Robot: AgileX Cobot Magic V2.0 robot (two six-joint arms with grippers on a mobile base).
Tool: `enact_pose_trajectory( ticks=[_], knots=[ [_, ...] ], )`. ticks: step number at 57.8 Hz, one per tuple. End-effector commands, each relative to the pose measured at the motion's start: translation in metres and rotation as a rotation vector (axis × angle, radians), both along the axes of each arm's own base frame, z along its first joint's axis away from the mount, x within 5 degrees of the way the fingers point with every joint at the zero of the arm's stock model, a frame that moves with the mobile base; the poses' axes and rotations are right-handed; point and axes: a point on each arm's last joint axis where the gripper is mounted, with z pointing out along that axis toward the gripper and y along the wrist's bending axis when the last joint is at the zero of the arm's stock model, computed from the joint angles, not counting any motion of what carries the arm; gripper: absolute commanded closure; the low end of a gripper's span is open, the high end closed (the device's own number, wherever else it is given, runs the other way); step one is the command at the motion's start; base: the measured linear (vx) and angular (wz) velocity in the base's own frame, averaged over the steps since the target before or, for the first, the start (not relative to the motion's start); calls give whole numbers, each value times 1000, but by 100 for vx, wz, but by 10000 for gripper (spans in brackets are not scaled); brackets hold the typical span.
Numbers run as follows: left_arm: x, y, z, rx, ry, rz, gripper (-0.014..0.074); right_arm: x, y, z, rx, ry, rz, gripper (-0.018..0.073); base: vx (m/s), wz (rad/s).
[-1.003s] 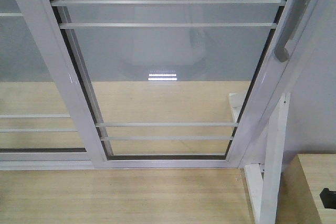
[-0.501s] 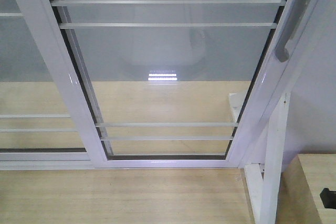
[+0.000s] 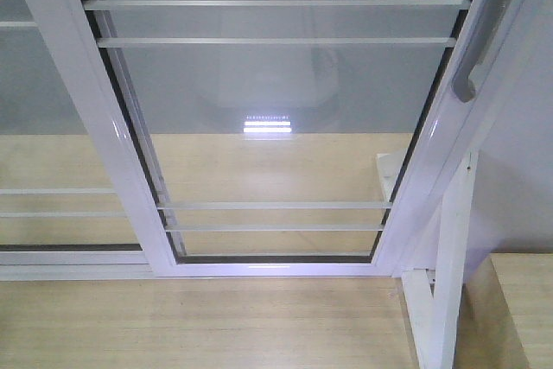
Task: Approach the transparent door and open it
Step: 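Move closer, bringing the right gripper in front of the grey handle, then open the right gripper and close it around the grey door handle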
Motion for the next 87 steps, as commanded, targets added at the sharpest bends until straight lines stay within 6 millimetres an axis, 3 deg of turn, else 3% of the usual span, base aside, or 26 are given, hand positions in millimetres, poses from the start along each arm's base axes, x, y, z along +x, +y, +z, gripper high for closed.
enact_pose_trajectory(
  ticks=[1,8,13,24,38,58,67,74,87],
  knots=[
    [-1,0,38,-15,-67,-9,602,-1,0,42,-19,-104,-7,567,0,0],
    [14,-1,61,-14,-22,-8,602,15,-1,65,-29,-69,-9,567,0,0],
    [32,-1,67,-12,27,-8,602,34,-2,67,-40,-9,-10,567,0,0],
    [74,-3,56,-11,116,-12,599,82,-5,49,-30,149,-6,566,0,0],
    [105,-4,35,-7,263,-12,530,119,-7,31,-26,239,-4,540,0,0],
    [118,-5,35,-9,213,-16,255,142,-8,26,-30,177,-5,321,0,0],
    [118,-5,35,-9,216,-16,247,152,-9,16,50,214,-10,241,0,0],
    [118,-5,35,-9,216,-16,247,163,-8,13,-36,216,11,234,0,0],
    [118,-5,34,-9,222,-16,247,203,-8,18,-99,246,42,234,0,0]
  ],
)
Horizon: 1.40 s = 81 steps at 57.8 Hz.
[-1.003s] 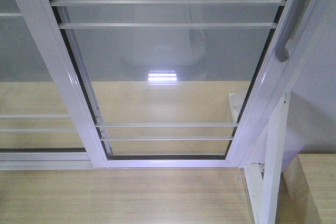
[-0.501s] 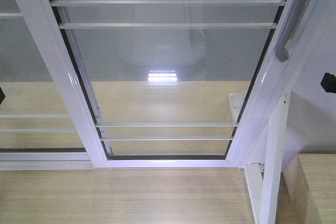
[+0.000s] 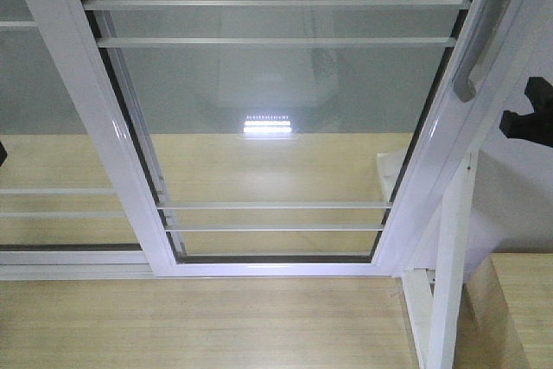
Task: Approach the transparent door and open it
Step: 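Open the right gripper and close it around the grey door handle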
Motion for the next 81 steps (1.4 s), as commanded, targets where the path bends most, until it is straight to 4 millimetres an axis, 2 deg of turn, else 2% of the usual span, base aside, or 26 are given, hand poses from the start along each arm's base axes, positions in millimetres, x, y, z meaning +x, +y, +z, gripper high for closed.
enact_pose_trajectory(
  ticks=[1,15,24,47,58,81],
  knots=[
    [2,-1,20,-19,-120,-5,247,23,-1,24,-15,-132,16,234,0,0],
    [2,-1,20,-19,-120,-5,247,73,-2,19,-10,-163,27,234,0,0],
    [2,-1,20,-19,-120,-5,247,98,-3,9,-2,-191,34,234,0,0],
    [2,-1,20,-19,-120,-5,247,155,-9,5,41,-238,-2,234,0,0],
    [2,-1,20,-19,-120,-5,247,174,-10,2,43,-245,-3,236,0,0],
    [2,-1,20,-19,-120,-5,247,199,-11,3,42,-266,-1,236,0,0]
  ],
)
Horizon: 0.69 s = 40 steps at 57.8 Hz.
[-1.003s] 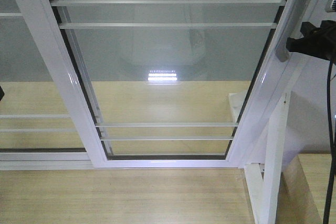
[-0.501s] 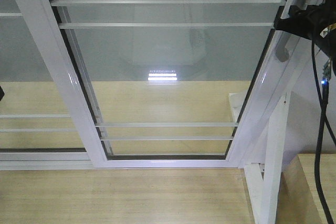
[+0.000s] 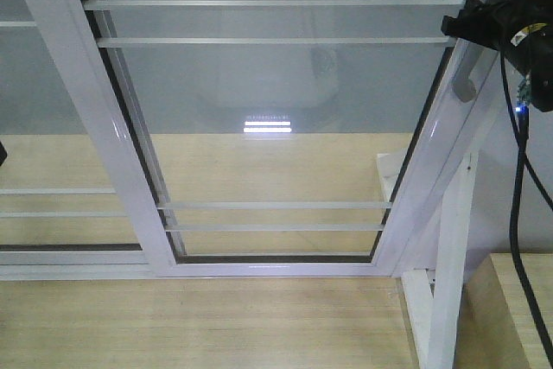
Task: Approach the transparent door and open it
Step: 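Open the right gripper and close it around the grey door handle, then slide the door panel sideways with the right gripper, then release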
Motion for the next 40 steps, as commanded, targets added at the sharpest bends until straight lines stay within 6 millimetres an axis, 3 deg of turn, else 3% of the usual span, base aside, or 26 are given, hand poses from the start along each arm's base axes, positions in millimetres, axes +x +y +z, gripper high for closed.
enact_pose_trajectory(
  ticks=[1,10,40],
  knots=[
    [2,-1,20,-20,-121,-5,247,3,0,42,-7,-178,3,236,0,0],
    [2,-1,20,-20,-121,-5,247,3,7,47,-12,-183,26,236,0,0],
    [2,-1,20,-19,-121,-5,247,0,61,45,-8,-144,149,236,0,0]
  ],
)
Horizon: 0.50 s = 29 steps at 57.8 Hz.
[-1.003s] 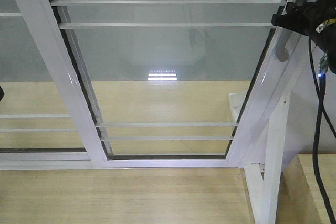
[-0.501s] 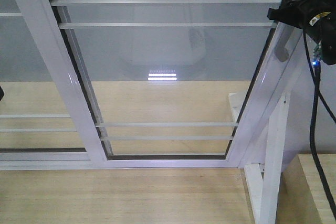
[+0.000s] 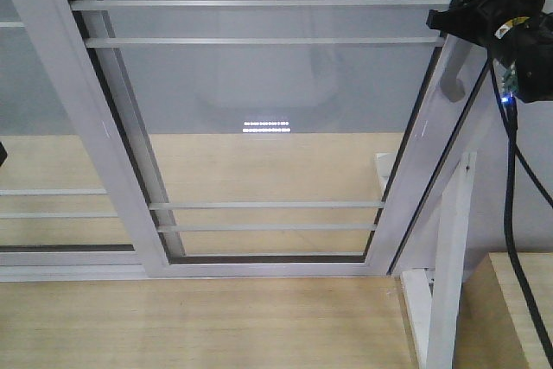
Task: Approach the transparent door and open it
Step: 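Slide the door panel sideways with the right gripper, then release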
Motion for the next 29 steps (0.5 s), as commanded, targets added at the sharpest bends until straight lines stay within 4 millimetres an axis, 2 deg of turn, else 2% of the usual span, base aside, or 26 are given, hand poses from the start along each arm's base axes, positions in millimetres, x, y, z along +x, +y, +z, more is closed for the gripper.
enact_pose_trajectory(
  ticks=[1,29],
  knots=[
    [2,-1,20,-19,-121,-5,247,-4,30,43,-47,-175,102,236,0,0],
    [2,-1,20,-19,-121,-5,247,-12,80,43,-35,-182,217,236,0,0]
  ],
)
